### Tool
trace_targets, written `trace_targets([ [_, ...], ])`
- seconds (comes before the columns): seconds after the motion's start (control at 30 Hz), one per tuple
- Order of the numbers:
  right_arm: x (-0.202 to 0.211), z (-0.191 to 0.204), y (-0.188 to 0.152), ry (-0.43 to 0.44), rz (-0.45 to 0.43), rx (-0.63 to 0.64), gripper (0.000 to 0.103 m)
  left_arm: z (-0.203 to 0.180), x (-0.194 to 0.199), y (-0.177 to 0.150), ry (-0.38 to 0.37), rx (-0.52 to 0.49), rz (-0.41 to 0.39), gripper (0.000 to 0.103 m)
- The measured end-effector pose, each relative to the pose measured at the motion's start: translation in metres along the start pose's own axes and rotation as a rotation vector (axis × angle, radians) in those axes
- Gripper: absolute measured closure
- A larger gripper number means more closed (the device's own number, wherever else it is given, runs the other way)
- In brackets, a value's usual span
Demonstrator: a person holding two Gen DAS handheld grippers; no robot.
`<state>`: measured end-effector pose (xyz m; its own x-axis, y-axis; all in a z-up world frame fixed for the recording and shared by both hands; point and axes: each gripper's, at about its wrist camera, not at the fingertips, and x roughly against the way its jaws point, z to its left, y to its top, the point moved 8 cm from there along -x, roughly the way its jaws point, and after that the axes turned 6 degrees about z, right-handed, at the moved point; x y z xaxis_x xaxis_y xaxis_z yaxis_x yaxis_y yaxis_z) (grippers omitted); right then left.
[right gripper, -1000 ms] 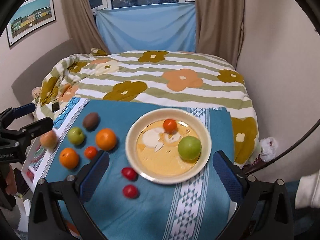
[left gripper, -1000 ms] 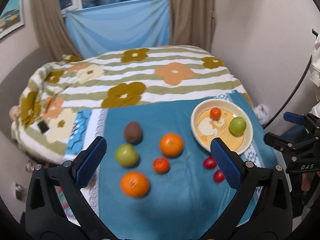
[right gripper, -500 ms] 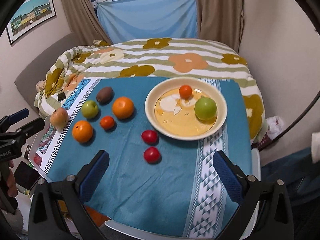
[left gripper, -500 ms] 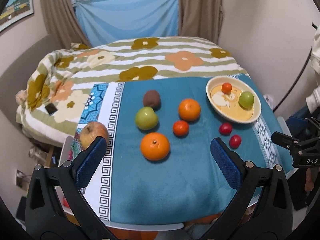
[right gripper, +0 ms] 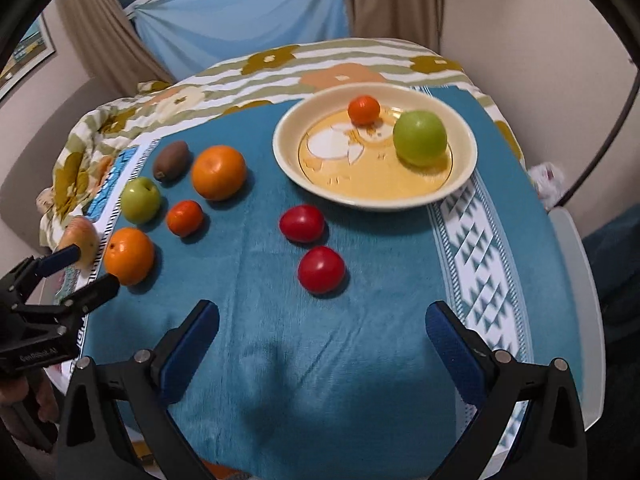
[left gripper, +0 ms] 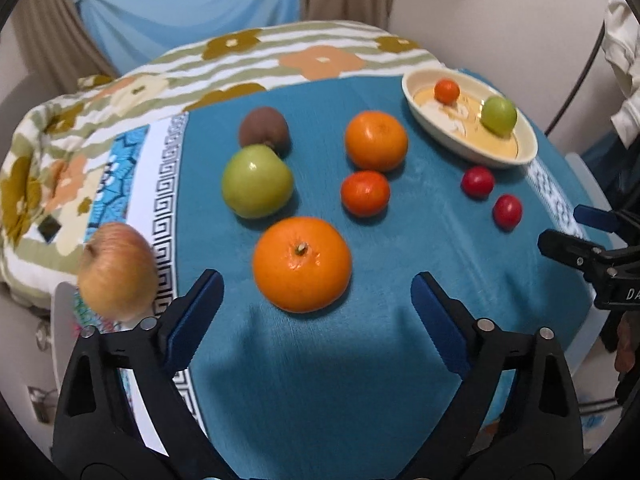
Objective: Organize fruits
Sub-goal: 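Grasp the large orange with the left tool, then grasp the red cherry tomato with the right tool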
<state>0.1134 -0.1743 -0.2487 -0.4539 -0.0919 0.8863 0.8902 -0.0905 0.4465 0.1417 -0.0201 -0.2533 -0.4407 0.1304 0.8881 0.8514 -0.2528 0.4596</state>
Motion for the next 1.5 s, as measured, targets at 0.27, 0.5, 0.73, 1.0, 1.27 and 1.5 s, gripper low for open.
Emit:
trace_targets([
  [0.27,-0.019,-0.003,-0.006,-0.024,0.024,-0.040,0.012,0.002,-0.024,-0.001,-0.027,-0.033,0.029,0.025],
  [0.5,-0.026,-0.005,-0.005,-0.044,0.036,-0.048,0.016,0.005,-0.030,-0.001,-0.024,-0.045,0.038,0.032],
  [0.73,-0.039,-0.002,-0.003,-0.036,0.064,-0.045,0.034,0.009,-0.033,0.001,-0.020,-0.040,0.052,0.036],
  [1.0,-0.042,-0.001,0.004,-0.038,0.072,-0.023,0.042,0.009,-0.032,-0.001,-0.008,-0.031,0.053,0.037],
  [1.27,-0.045,0.000,0.012,-0.038,0.061,-0.005,0.063,0.007,-0.029,-0.005,-0.008,-0.019,0.052,0.037],
  [1.5,-0.043,-0.001,0.014,-0.012,0.060,-0.006,0.072,0.003,-0.020,-0.005,-0.010,-0.001,0.033,0.037],
])
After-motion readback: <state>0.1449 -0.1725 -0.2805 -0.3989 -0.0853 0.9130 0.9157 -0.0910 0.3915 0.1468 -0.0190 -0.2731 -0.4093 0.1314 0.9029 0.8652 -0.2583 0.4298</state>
